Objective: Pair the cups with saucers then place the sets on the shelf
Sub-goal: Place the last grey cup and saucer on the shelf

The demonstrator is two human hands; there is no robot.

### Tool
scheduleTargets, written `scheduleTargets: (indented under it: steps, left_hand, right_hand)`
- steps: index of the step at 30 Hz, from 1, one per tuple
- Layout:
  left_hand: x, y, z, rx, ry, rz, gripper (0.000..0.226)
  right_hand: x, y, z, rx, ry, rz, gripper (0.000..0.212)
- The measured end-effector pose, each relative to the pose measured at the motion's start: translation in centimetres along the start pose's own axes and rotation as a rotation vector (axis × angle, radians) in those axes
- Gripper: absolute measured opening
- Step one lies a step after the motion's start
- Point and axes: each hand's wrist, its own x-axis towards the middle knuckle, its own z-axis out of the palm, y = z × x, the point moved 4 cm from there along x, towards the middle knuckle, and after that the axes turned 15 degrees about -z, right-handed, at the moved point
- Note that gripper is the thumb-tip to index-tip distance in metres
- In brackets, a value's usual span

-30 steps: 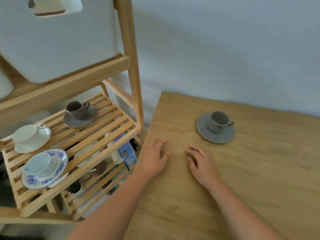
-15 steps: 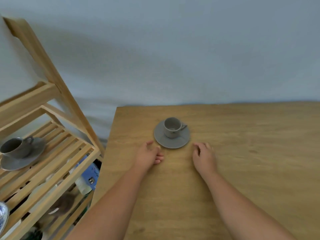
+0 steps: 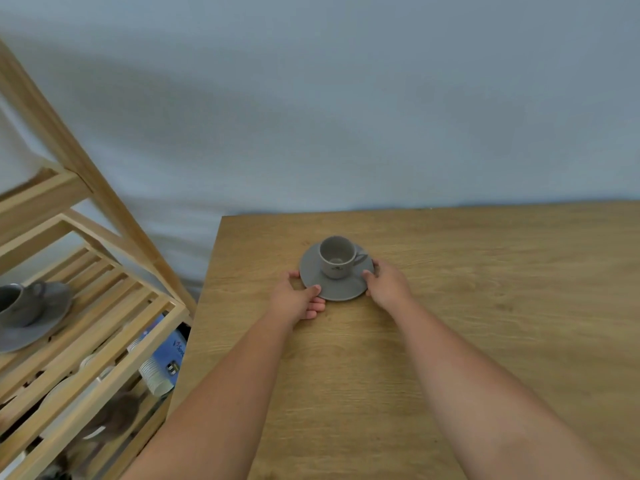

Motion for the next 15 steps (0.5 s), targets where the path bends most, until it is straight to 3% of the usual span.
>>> scheduleTargets:
  steps: [6, 15]
  left_hand:
    - [0.1, -0.9, -0.3, 0.029, 0.005, 0.043, 0.070]
    - [-3.2, -4.1, -3.1, 0.001, 0.004, 0.044, 0.071]
  right_hand:
    - [-1.8, -0.3, -0.2, 0.133, 0.026, 0.003, 0.029]
    - [-6.7, -1.1, 2.0, 0.239, 0.052, 0.022, 0.028]
